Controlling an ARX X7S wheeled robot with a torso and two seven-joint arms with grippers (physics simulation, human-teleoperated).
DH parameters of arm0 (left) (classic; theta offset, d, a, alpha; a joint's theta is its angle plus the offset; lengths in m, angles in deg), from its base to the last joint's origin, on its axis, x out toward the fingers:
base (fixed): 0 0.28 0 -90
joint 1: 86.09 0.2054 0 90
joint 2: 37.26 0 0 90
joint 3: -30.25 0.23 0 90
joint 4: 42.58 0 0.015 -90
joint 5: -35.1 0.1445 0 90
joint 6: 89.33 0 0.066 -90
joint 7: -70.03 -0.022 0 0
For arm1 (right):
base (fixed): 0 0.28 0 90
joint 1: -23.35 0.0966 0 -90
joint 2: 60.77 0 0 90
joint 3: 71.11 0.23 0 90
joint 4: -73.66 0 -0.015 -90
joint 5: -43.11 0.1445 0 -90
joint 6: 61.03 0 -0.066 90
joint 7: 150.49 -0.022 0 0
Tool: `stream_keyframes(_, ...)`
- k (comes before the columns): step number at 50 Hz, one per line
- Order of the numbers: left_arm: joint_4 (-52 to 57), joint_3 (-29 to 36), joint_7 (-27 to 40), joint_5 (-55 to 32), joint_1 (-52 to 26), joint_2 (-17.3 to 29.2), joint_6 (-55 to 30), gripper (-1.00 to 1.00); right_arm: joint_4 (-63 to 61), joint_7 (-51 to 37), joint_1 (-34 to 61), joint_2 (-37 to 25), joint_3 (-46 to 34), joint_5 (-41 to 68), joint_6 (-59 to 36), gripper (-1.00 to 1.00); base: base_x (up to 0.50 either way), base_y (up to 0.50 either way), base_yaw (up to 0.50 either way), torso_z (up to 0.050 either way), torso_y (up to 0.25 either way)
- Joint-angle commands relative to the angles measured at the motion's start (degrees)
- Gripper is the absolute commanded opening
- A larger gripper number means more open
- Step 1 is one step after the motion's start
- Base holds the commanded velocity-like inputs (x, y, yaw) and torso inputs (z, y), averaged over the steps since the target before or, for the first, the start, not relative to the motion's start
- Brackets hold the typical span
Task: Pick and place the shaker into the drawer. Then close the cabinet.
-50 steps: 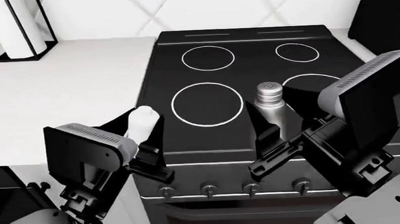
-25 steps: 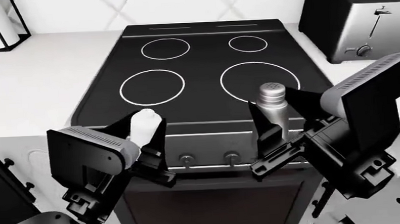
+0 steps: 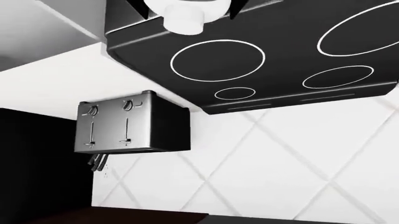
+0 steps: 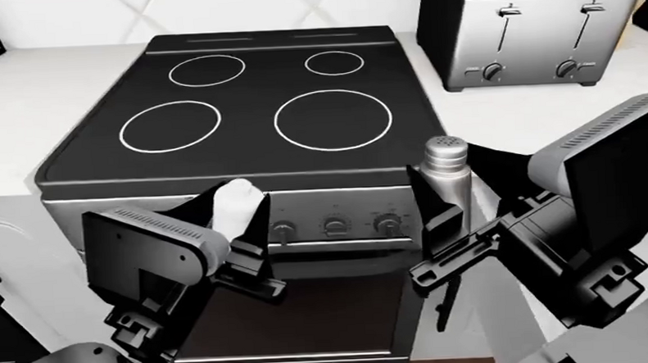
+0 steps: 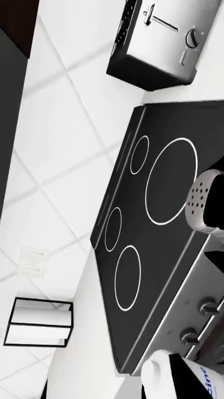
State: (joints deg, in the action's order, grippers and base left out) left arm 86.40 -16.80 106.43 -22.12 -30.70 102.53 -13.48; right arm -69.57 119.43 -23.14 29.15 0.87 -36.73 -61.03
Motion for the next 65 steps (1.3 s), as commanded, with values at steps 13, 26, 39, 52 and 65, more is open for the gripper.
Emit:
stream_keyframes(13, 0.0, 0.1, -0.1, -0.2, -0.1, -0.2, 0.2, -1.00, -0.6, 0.1, 0.3, 0.0, 0.3, 0.4, 0.0, -1.00, -0.11, -0.50, 0.00, 0.000, 0.000)
stream_keyframes(26, 0.3, -0.1, -0.1, -0.5, -0.3, 0.0, 0.2, -1.00, -0.9, 0.1, 0.0, 0.0, -0.2, -0.2, 0.0, -1.00, -0.10, -0.50, 0.00, 0.000, 0.000)
stream_keyframes(39, 0.4, -0.1, -0.2, -0.2, 0.2, 0.2, 0.5, -1.00, -1.2, 0.1, -0.4, 0.0, -0.5, -0.2, 0.0, -1.00, 0.00, -0.50, 0.00, 0.000, 0.000)
stream_keyframes(52, 0.7, 0.1, -0.1, -0.1, 0.1, 0.1, 0.3, -1.00, -1.6, 0.1, -1.1, 0.0, -0.6, -0.3, 0.0, -1.00, 0.03, -0.50, 0.00, 0.000, 0.000)
stream_keyframes(65, 0.3, 0.2, -0.4, 0.1, 0.1, -0.3, 0.2, -1.00, -1.8, 0.1, -1.6, -0.2, -0.8, -0.6, 0.0, -1.00, 0.27, -0.46, 0.00, 0.000, 0.000)
